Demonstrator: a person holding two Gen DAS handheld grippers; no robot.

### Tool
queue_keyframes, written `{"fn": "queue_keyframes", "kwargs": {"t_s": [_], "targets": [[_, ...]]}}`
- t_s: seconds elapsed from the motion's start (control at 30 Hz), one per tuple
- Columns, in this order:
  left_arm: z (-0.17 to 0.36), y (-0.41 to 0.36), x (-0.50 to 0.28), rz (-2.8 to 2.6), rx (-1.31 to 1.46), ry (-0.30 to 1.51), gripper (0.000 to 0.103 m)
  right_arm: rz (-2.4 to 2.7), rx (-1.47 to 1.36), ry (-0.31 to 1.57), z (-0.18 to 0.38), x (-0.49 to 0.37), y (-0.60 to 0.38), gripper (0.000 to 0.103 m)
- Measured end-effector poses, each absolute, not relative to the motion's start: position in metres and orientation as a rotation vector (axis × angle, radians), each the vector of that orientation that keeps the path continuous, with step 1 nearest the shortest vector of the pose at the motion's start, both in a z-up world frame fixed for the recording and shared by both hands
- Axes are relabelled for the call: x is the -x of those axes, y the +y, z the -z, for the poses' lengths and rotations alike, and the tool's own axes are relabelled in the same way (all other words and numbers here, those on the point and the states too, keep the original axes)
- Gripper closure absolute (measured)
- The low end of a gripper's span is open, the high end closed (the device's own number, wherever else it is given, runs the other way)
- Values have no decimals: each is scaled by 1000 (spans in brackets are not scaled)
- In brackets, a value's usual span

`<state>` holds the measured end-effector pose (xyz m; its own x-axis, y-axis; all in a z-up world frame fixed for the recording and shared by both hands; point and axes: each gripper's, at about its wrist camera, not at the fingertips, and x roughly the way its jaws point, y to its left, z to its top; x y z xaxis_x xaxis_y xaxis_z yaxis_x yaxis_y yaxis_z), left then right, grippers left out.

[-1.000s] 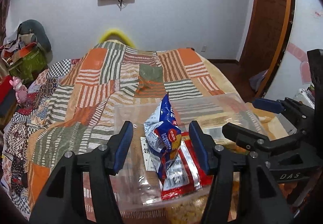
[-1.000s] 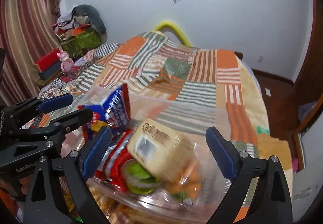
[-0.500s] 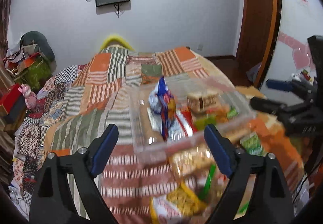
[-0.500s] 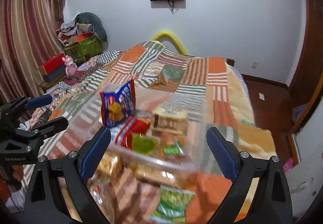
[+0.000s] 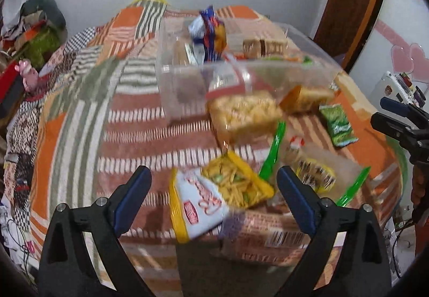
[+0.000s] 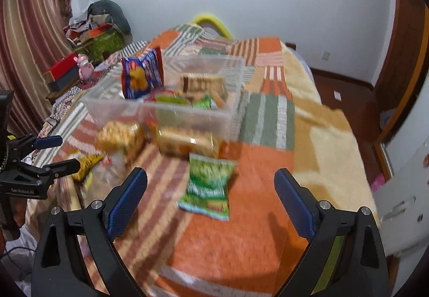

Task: Organize snacks
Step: 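Grasp yellow chip bag with left tool while right tool grasps green pea snack bag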

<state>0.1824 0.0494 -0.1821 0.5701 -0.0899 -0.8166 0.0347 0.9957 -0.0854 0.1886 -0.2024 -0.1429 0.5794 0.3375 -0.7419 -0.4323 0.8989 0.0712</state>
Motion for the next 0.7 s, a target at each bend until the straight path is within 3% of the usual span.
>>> {"fn": "queue_keyframes", "kwargs": {"t_s": [0.2,0.37,0.47,0.53,0.7], "targets": [[207,44,-182,79,100,1023,7,-437,89,895,162,-196,-205,9],[215,50,-183,94,148,1023,7,-457,95,924,171,-203,-195,15],[217,58,-185,56,152,1013,9,-470,111,952,178,-206,-188,22],[218,63,-184,44,162,1001,20,-474,120,969,183,-208,-185,30],[215,68,-181,53,154,969,32,-481,154,979,190,-205,-182,53]]}}
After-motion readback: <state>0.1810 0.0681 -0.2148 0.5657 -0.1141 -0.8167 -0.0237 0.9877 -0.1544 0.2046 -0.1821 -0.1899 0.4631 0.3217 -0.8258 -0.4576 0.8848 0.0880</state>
